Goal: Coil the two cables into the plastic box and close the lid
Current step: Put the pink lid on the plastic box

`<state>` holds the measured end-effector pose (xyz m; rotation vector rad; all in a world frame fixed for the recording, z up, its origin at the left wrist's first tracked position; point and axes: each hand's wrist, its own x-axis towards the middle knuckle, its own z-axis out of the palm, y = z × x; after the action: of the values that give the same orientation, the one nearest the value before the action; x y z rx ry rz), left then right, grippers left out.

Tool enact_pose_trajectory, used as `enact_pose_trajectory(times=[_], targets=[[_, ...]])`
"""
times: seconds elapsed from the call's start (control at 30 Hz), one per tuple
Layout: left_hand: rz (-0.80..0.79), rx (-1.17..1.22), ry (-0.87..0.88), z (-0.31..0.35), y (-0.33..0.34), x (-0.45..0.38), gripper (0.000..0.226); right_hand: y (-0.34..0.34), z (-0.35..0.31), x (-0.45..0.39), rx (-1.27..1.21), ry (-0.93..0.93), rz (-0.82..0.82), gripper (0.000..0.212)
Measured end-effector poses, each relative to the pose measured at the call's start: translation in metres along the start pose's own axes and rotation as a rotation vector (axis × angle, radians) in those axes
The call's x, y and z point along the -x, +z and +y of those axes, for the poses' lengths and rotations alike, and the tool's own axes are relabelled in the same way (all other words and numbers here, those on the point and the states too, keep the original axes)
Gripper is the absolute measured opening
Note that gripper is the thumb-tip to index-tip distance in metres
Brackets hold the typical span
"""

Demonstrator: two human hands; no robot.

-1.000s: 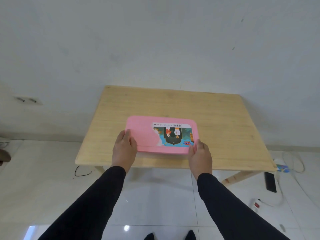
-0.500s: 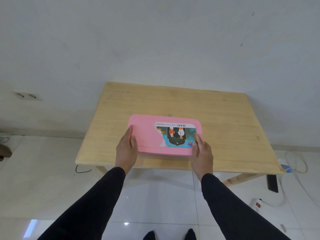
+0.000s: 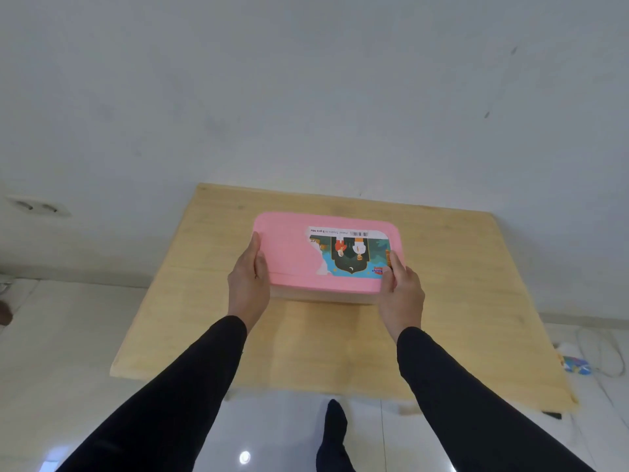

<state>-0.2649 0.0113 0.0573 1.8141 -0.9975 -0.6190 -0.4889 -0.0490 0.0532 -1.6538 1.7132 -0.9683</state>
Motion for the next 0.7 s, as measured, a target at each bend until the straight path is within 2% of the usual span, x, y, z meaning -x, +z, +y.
enact_pose_trajectory(times=[0.3, 0.5, 0.7], targets=[[0.038, -0.035, -0.030, 0.017, 0.059, -0.099, 0.044, 0.023, 0.005, -0.124, 0.014, -0.005, -0.037, 0.038], [0.037, -0.069, -0.053, 0.015, 0.076, -0.133, 0.044, 0.035, 0.010, -0.155, 0.022, 0.007, -0.067, 0.039], [0.038, -0.068, -0.053, 0.013, 0.075, -0.154, 0.044, 0.052, 0.011, -0.159, 0.030, -0.010, 0.007, 0.039]])
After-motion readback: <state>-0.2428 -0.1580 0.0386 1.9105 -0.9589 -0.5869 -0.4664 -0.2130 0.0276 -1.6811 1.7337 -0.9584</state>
